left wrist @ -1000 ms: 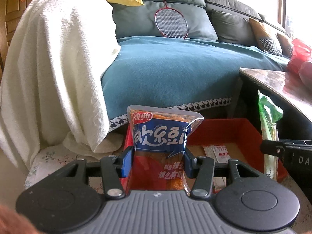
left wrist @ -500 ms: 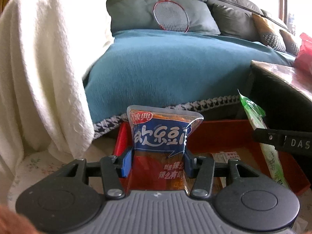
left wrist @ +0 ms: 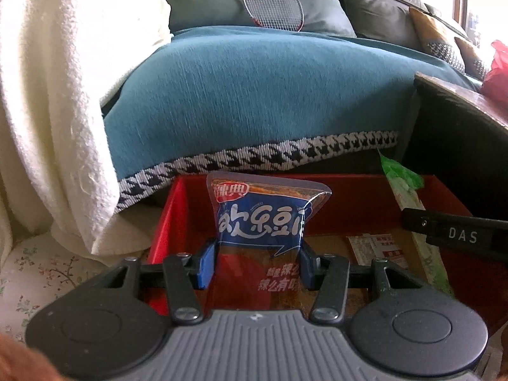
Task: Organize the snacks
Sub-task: 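Open the left tool to drop the orange bag while the right tool releases the green pack into the box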
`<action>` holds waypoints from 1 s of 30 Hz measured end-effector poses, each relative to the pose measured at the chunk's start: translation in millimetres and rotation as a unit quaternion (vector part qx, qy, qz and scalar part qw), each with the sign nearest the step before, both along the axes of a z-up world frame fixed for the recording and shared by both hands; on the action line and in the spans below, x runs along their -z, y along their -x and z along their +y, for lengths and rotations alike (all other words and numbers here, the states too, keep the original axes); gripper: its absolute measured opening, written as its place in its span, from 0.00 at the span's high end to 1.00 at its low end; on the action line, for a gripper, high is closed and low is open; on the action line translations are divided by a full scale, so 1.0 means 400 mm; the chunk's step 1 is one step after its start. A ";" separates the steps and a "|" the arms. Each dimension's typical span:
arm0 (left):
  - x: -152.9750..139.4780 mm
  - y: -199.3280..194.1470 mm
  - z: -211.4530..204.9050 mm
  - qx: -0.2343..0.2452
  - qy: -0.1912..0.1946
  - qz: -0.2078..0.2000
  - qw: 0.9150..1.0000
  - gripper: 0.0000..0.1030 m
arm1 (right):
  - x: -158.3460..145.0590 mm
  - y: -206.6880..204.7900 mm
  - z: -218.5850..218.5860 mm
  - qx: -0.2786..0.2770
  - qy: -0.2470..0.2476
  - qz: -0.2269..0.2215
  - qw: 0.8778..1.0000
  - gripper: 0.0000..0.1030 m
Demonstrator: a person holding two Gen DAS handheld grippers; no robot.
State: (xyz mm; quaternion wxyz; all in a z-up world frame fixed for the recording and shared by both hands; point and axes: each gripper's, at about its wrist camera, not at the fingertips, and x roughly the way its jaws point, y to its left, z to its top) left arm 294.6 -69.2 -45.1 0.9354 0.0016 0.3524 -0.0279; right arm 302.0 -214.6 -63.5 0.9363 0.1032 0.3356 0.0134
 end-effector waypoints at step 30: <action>-0.017 0.000 0.004 -0.005 0.007 0.040 0.999 0.34 | 0.005 0.003 0.027 -0.019 0.045 0.040 0.998 0.41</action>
